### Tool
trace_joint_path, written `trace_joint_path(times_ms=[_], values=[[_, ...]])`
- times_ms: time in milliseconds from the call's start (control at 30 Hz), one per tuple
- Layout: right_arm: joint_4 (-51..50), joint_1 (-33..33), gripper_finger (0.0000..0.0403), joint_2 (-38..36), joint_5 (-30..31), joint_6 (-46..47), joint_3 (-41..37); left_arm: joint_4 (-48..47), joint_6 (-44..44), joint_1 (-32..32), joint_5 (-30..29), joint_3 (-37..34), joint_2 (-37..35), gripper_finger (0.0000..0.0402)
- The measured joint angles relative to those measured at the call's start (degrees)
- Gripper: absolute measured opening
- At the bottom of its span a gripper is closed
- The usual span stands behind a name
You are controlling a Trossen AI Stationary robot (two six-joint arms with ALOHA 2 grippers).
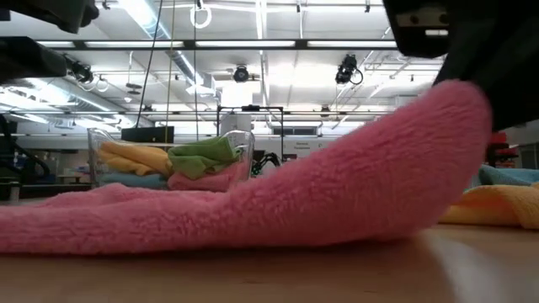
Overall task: Fold microfiber towels
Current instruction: Fold the pink microfiber towel
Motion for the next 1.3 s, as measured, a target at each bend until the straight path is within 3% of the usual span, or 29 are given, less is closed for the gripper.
trace_joint_path(times_ms=[167,300,433,633,900,1100,1300], values=[[-0.06,0.44,0.0013,0.0,-1.82,1.62,0.51,0.04,-0.18,0.02,0.0,0.0,0.0,0.0125],[-1.01,-0.15,0.0014,0.01,-7.9,6.0,-0.71,0.07,-0.18,-0.02,0.02,0.0,0.0,0.0132],[-0.57,-0.5,0.0014,0.11,-12.38,8.73,-1.26,0.18,-0.18,0.07,0.0,0.0,0.0,0.0129],[-1.2,-0.8,0.0017,0.11,-14.48,12.79,-1.25,0.26,-0.19,0.13,0.02,0.0,0.0,0.0118],[-3.67,-2.41,0.0097,0.11,-19.05,17.94,-1.2,3.55,5.04,-0.05,-0.62,0.0,0.0,0.0125],[-16.06,-2.25,0.0147,0.11,-21.51,21.5,3.96,3.88,8.23,-1.25,-3.86,0.0,0.0,0.0146],[-29.69,-2.19,0.0161,0.11,-21.32,26.13,11.51,5.71,9.72,-2.43,-6.83,-0.37,0.59,0.0183]])
